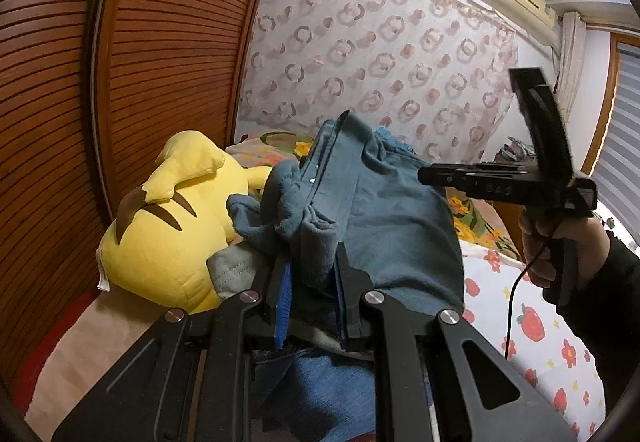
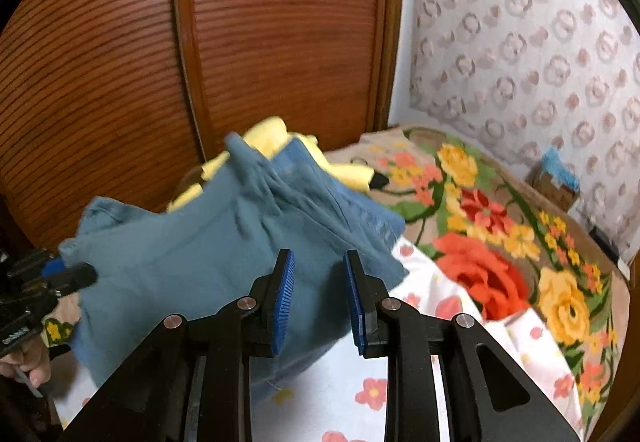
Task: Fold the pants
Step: 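Lower the teal shorts onto the jeans stack with both grippers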
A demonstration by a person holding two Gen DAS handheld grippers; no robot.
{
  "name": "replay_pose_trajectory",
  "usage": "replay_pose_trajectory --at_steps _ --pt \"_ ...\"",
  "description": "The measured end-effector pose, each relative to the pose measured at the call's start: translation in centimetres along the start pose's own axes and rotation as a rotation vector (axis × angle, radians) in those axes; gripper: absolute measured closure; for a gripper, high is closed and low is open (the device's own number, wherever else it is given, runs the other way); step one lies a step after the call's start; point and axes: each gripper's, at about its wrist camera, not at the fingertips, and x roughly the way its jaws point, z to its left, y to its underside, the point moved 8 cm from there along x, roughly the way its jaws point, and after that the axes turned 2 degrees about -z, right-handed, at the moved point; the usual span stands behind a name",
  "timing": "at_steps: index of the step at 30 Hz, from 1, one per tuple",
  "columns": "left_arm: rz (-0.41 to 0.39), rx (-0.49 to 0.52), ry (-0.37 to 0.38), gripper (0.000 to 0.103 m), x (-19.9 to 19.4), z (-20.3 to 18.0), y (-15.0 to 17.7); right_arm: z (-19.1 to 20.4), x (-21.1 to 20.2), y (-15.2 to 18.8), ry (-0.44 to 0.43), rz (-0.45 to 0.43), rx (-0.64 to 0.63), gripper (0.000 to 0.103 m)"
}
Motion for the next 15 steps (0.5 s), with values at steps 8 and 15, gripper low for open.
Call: replay_pose_trajectory --at_steps 8,15 --pt "0.02 0.004 -0.004 0.085 0.2 0.3 0.2 -1.5 2.0 -1.1 0.023 0.018 0.095 0.077" --pt "0.035 0.02 -0.018 0.083 -0.5 0.1 0.2 -0.1 0.0 -0.3 0.008 -0.003 0.093 0.077"
